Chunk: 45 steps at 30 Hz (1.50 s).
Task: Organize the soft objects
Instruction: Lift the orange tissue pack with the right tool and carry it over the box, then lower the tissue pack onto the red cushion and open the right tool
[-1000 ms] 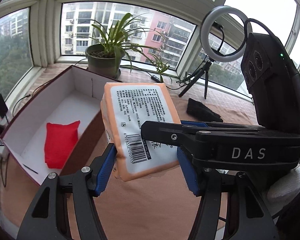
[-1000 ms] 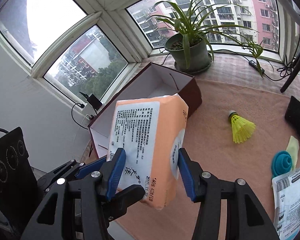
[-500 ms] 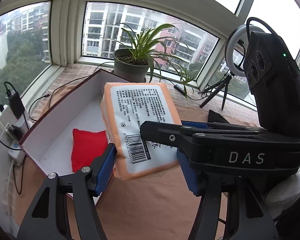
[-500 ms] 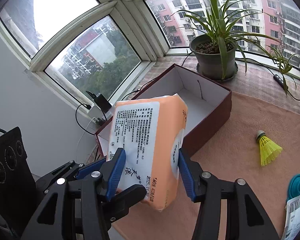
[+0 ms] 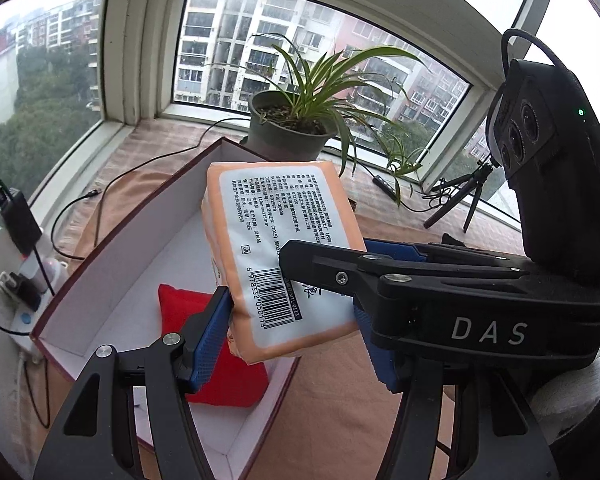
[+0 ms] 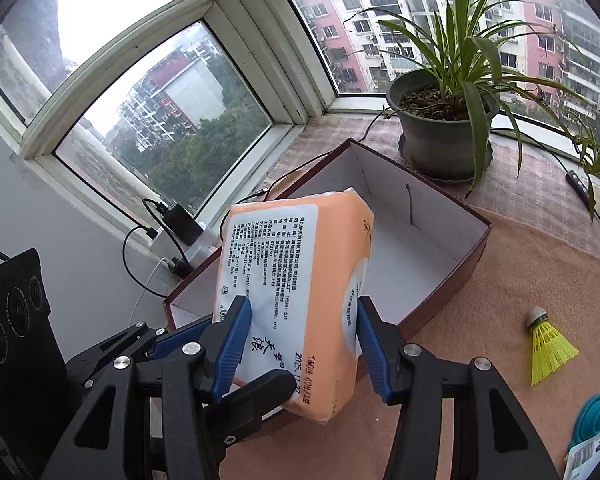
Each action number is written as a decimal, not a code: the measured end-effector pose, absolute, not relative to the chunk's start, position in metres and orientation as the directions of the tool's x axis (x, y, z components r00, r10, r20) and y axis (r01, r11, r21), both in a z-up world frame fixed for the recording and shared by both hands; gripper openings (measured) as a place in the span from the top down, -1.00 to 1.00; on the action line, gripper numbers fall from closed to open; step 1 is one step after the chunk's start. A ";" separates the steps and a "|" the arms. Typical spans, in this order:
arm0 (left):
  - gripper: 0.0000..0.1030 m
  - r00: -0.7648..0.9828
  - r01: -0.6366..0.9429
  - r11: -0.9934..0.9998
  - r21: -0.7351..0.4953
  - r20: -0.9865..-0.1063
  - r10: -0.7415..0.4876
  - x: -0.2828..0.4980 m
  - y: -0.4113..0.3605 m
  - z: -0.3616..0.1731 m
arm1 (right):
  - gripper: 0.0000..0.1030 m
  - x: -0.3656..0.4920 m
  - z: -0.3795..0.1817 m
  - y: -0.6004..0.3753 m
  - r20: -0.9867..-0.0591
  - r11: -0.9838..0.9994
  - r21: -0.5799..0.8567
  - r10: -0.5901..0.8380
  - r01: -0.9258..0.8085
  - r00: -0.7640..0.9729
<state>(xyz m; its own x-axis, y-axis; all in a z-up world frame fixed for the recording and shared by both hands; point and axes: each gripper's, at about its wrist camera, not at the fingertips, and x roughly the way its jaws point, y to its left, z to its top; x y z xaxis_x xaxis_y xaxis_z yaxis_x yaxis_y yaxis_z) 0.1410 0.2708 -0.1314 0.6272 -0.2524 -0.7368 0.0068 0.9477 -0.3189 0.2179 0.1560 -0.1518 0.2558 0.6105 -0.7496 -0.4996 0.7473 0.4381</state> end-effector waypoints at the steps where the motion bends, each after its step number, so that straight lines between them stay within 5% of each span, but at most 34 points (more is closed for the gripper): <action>1: -0.18 0.622 0.009 0.947 -0.320 -0.740 -0.255 0.145 0.272 -0.134 | 0.03 0.222 -0.154 0.158 -0.753 0.750 0.436 0.607 -0.498 0.254; 15: -0.19 0.577 0.003 0.950 -0.313 -0.775 -0.257 0.183 0.276 -0.153 | 0.03 0.257 -0.170 0.172 -0.785 0.790 0.372 0.548 -0.488 0.289; 19: -0.41 0.573 -0.012 0.956 -0.292 -0.786 -0.232 0.186 0.279 -0.156 | -0.04 0.261 -0.172 0.171 -0.790 0.806 0.348 0.527 -0.478 0.313; 45: -0.42 0.578 -0.038 0.955 -0.294 -0.786 -0.219 0.157 0.268 -0.151 | -0.26 0.226 -0.176 0.117 -0.771 0.831 0.362 0.522 -0.422 0.364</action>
